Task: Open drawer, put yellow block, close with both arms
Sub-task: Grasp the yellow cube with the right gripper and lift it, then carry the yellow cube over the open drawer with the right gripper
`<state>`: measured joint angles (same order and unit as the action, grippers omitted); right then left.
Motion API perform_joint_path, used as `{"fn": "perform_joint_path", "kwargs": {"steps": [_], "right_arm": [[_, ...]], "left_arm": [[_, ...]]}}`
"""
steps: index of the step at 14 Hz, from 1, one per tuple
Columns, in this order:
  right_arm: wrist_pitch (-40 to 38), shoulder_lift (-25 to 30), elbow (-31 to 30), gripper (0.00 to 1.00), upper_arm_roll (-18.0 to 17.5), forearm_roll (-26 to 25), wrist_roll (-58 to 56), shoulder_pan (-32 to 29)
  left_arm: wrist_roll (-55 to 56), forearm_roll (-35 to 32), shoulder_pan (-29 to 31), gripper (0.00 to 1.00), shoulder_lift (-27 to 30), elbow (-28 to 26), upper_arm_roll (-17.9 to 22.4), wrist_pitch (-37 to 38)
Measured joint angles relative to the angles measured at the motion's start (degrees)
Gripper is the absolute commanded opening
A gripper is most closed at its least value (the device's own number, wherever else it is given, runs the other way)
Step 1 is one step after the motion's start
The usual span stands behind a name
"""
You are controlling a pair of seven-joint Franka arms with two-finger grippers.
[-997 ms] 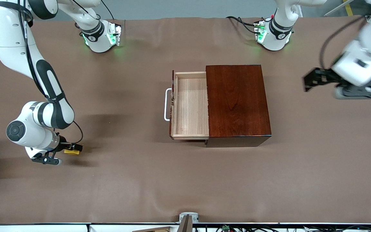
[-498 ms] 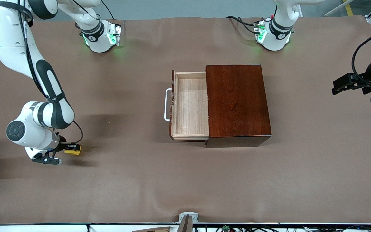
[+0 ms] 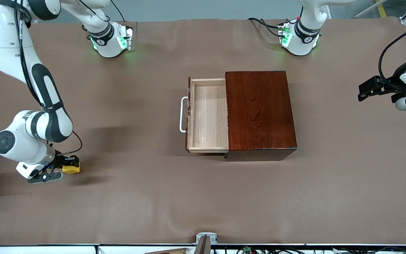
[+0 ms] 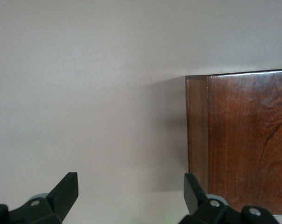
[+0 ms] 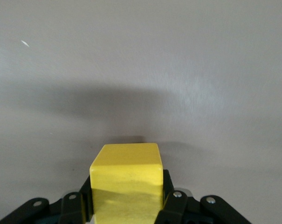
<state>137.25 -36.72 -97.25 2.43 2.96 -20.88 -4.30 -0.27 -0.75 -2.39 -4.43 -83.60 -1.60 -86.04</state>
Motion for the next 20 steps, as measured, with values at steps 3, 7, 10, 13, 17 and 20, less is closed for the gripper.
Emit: {"fn": "perform_joint_path", "kwargs": {"steps": [3, 7, 10, 13, 17, 20], "right_arm": [[-3.8, 2.3, 1.6, 0.02, -0.5, 0.0, -7.1, 0.0], [-8.9, 5.2, 3.9, 0.03, -5.2, 0.1, -17.1, 0.2], [-10.8, 7.6, 4.1, 0.04, -11.5, 0.1, -25.1, 0.3], [-12.4, 8.8, 6.2, 0.04, -19.4, 0.1, -33.2, 0.8], [-13.7, 9.2, 8.4, 0.03, -24.4, 0.1, -35.1, 9.5], [-14.3, 9.2, 10.3, 0.04, -24.4, 0.0, -34.2, 20.6]], "left_arm": [[0.0, 0.0, 0.0, 1.00, 0.2, -0.5, 0.0, -0.2], [0.0, 0.0, 0.1, 1.00, 0.2, -0.7, 0.2, -0.4], [0.0, 0.0, 0.1, 1.00, 0.2, -0.9, 0.2, -0.4], [0.0, 0.0, 0.1, 1.00, 0.2, -0.9, 0.3, -0.4], [0.0, 0.0, 0.1, 1.00, 0.2, -1.1, 0.2, -0.5], [0.0, 0.0, 0.1, 1.00, 0.2, -1.2, 0.2, -1.1]]}}
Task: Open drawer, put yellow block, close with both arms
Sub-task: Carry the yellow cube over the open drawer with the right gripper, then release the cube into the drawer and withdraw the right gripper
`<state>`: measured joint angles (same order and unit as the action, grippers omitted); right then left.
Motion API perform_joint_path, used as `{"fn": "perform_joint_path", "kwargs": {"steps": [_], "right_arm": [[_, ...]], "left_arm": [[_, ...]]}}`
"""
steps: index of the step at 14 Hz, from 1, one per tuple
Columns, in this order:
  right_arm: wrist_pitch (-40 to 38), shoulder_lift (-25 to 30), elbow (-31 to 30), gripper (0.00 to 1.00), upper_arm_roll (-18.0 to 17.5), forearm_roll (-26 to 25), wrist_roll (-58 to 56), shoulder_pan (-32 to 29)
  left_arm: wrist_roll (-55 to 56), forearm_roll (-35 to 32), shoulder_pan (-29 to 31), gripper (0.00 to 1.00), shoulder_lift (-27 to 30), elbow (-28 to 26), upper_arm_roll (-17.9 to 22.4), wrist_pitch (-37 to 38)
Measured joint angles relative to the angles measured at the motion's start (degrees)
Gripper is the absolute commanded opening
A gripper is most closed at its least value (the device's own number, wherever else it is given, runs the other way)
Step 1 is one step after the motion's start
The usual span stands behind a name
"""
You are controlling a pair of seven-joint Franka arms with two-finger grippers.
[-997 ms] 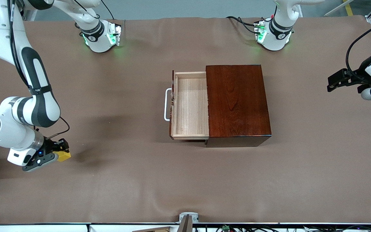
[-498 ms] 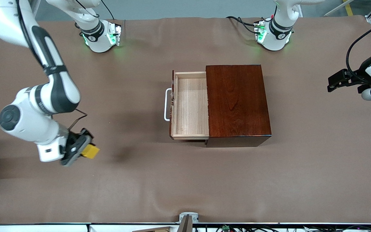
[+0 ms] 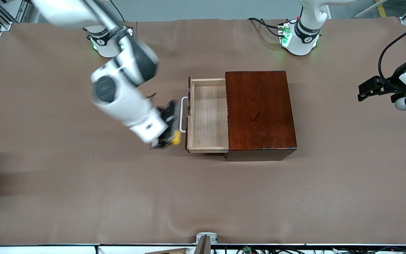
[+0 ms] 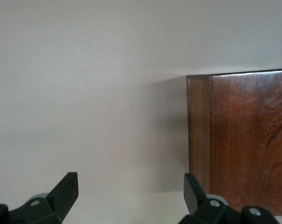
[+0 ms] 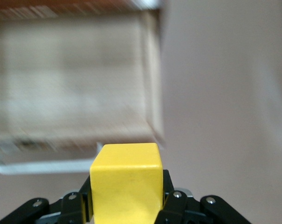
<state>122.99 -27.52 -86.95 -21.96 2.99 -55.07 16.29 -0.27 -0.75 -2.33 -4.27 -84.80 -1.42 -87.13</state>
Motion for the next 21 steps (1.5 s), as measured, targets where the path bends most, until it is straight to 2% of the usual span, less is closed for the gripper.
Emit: {"fn": "perform_joint_path", "kwargs": {"steps": [4, 7, 8, 10, 16, 19, 21], "right_arm": [[-0.8, -1.5, 0.2, 0.07, 0.3, -4.6, 1.8, 8.1], [0.0, -6.4, 0.2, 0.08, 0.7, -10.6, 7.8, 11.7], [0.8, -8.0, 0.2, 0.15, 0.8, -11.8, 9.7, 12.3], [1.8, -9.6, 0.6, 1.00, 1.0, -12.5, 11.3, 13.2], [0.6, -8.9, 2.9, 1.00, 1.3, -12.5, 13.7, 13.1], [-5.7, -4.8, 4.5, 1.00, 1.7, -12.5, 19.1, 11.3], [-10.0, -1.1, 4.7, 1.00, 1.8, -12.5, 22.9, 7.8]], "left_arm": [[0.0, 0.0, 0.0, 1.00, -0.3, -0.2, 0.0, -0.5], [0.0, 0.0, 0.1, 1.00, -0.4, -0.3, 0.1, -0.6], [0.0, 0.0, 0.1, 1.00, -0.4, -0.3, 0.1, -0.6], [0.0, 0.0, 0.1, 1.00, -0.4, -0.3, 0.1, -0.6], [0.0, 0.0, 0.1, 1.00, -0.4, -0.4, 0.1, -0.8], [0.0, 0.0, 0.1, 1.00, -0.4, -0.4, 0.1, -0.9], [0.0, 0.0, 0.0, 1.00, -0.4, -0.4, 0.1, -1.1]]}}
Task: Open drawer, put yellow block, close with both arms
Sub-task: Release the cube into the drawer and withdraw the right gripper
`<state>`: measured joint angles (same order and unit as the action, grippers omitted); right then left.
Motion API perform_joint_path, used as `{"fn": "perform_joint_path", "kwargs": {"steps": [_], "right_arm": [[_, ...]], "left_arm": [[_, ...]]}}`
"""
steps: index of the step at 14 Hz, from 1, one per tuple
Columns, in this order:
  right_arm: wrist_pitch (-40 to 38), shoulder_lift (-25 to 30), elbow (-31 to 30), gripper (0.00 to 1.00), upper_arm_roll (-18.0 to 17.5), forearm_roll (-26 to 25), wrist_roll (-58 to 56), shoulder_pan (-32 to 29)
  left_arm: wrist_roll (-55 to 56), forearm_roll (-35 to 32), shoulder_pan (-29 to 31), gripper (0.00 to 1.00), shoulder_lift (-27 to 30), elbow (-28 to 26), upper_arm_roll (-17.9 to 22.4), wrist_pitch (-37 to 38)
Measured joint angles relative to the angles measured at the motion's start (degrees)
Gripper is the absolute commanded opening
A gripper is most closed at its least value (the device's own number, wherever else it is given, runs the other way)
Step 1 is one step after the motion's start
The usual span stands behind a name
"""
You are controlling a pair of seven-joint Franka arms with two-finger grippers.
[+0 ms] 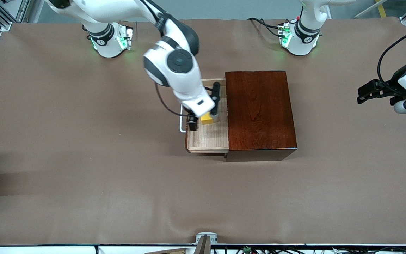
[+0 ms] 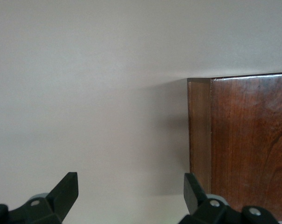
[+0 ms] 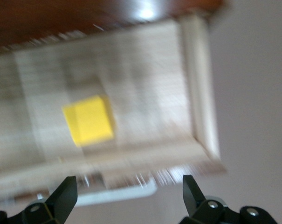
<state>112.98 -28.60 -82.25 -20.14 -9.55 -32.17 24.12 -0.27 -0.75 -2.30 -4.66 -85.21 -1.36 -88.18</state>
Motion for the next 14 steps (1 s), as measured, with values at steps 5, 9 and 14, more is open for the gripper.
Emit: {"fn": "perform_joint_path", "kwargs": {"steps": [5, 9, 14], "right_arm": [[-6.2, 5.0, 0.0, 1.00, 0.6, 0.0, 6.8, -12.9], [-12.2, 8.1, 0.0, 1.00, 0.7, -0.1, 21.0, -19.3], [-21.0, 17.0, -2.0, 1.00, 0.9, -0.1, 32.9, -23.7]], "left_arm": [[0.0, 0.8, -0.7, 1.00, 0.0, 0.0, -1.0, -0.8], [0.0, 2.3, -1.0, 1.00, -0.2, 0.0, -3.6, -4.0], [0.0, 2.4, -1.4, 1.00, -1.1, 0.0, -12.9, -4.5]]}}
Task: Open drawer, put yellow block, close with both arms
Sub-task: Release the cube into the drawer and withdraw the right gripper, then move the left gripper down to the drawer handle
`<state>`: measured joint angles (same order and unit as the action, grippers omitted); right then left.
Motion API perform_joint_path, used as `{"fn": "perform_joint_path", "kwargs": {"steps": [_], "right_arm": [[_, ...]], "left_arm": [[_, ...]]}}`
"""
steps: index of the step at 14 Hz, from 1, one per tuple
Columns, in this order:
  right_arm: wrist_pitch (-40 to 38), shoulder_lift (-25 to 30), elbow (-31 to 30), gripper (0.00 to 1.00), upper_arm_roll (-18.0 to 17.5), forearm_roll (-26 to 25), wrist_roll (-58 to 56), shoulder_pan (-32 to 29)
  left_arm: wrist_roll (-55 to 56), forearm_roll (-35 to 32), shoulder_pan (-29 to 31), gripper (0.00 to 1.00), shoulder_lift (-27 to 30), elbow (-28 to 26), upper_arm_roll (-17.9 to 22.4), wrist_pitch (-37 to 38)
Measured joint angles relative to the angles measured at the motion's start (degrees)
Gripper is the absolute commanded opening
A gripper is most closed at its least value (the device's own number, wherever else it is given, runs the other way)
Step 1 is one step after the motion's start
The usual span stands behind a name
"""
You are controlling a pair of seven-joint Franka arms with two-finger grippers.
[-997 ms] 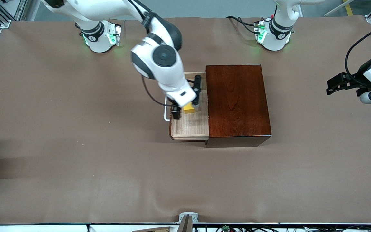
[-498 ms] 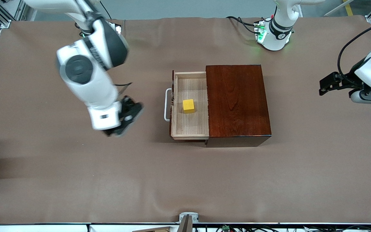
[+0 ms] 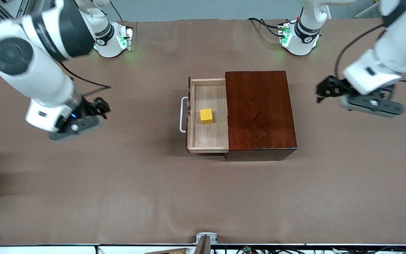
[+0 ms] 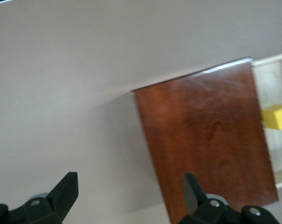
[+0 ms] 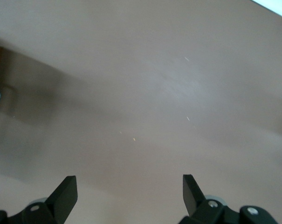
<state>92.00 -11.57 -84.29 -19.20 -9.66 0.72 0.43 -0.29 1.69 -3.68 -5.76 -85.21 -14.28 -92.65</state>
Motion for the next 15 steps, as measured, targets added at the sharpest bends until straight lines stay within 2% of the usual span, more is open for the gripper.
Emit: {"fn": "perform_joint_path", "kwargs": {"steps": [4, 7, 8, 15], "right_arm": [[-1.6, 4.9, -2.9, 1.00, 4.8, 1.7, 5.0, -0.2], [-2.8, 6.5, -3.0, 1.00, 13.0, 7.7, 5.2, -0.5], [-3.9, 7.1, -3.0, 1.00, 14.6, 8.6, 5.1, -0.7], [-8.0, 11.5, -3.3, 1.00, 16.1, 10.6, 5.5, -0.7]], "left_arm": [[0.2, 0.0, -0.3, 1.00, 0.0, 0.1, -9.2, -0.1], [-0.6, 0.0, -2.5, 1.00, -1.6, 0.0, -14.3, -2.4], [-1.2, 0.0, -4.3, 1.00, -3.2, 0.0, -15.4, -4.4], [-15.7, 0.0, -18.1, 1.00, -18.1, 6.4, -16.2, -19.1]]}}
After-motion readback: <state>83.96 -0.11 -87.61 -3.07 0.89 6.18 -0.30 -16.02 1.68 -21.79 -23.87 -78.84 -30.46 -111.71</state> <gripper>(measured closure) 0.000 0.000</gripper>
